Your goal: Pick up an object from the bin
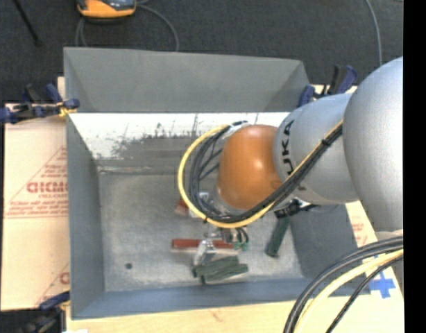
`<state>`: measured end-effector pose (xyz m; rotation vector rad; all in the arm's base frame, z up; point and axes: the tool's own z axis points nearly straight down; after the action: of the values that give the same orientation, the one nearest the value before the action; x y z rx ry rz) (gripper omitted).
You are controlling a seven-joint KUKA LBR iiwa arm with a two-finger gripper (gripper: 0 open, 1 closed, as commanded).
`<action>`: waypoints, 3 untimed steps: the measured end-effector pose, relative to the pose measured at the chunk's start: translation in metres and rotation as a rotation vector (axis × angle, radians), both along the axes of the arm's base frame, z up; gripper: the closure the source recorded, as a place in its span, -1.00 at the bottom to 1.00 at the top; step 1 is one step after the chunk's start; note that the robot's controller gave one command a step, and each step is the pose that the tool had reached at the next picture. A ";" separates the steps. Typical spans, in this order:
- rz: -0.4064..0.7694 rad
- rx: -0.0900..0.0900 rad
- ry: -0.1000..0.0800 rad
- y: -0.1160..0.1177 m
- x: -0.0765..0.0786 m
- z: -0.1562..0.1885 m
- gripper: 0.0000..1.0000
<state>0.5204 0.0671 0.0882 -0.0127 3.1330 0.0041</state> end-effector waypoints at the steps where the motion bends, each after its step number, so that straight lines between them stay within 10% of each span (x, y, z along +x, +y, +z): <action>1: 0.000 0.000 0.000 0.000 0.000 0.000 -1.00; 2: -0.098 -0.001 0.004 0.006 0.005 -0.013 1.00; 3: -0.099 0.000 0.004 0.006 0.005 -0.013 1.00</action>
Offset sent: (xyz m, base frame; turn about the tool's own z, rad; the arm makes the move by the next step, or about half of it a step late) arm 0.0020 0.0065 -0.0182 0.0992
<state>0.5253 0.0729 0.0750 0.1428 3.1333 0.0027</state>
